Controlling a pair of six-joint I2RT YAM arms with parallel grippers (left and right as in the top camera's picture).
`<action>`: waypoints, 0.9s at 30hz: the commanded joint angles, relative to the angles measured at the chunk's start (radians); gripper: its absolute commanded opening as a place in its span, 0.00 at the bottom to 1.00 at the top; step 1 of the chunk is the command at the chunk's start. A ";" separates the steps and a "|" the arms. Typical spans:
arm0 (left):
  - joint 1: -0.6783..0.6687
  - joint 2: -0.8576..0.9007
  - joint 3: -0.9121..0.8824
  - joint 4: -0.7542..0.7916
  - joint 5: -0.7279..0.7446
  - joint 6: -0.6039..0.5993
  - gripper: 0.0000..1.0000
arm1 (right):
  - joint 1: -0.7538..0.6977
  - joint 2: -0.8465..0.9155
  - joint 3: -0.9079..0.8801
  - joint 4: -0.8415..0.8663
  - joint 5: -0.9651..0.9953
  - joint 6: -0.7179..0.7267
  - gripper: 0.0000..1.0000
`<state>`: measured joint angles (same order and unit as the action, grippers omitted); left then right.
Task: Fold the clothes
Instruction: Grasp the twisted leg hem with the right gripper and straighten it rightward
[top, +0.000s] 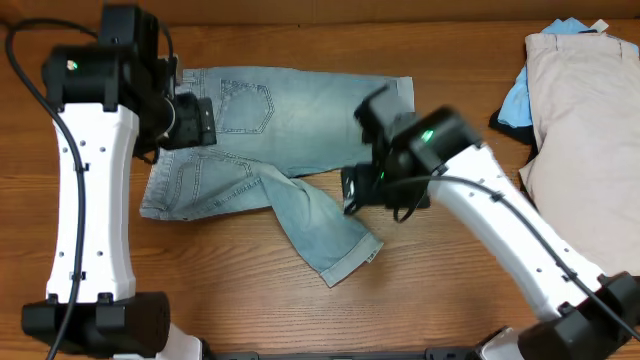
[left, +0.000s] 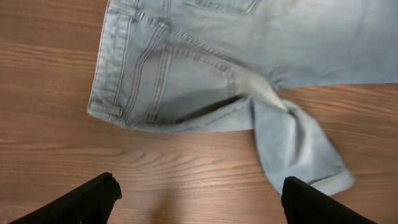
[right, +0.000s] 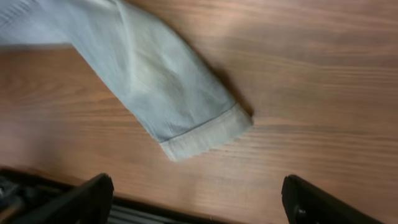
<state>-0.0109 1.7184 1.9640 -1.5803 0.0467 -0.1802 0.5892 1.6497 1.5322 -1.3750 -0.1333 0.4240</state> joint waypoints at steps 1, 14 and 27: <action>0.006 -0.065 -0.095 0.048 -0.037 -0.027 0.88 | 0.011 -0.011 -0.177 0.104 -0.033 0.014 0.90; 0.006 -0.063 -0.286 0.184 -0.036 -0.026 0.90 | -0.064 -0.010 -0.563 0.486 -0.142 0.025 0.84; 0.006 -0.062 -0.314 0.204 -0.028 -0.031 0.93 | -0.074 -0.003 -0.577 0.515 -0.227 -0.063 0.65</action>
<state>-0.0109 1.6772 1.6554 -1.3785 0.0212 -0.1894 0.5179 1.6527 0.9554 -0.8646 -0.3283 0.3897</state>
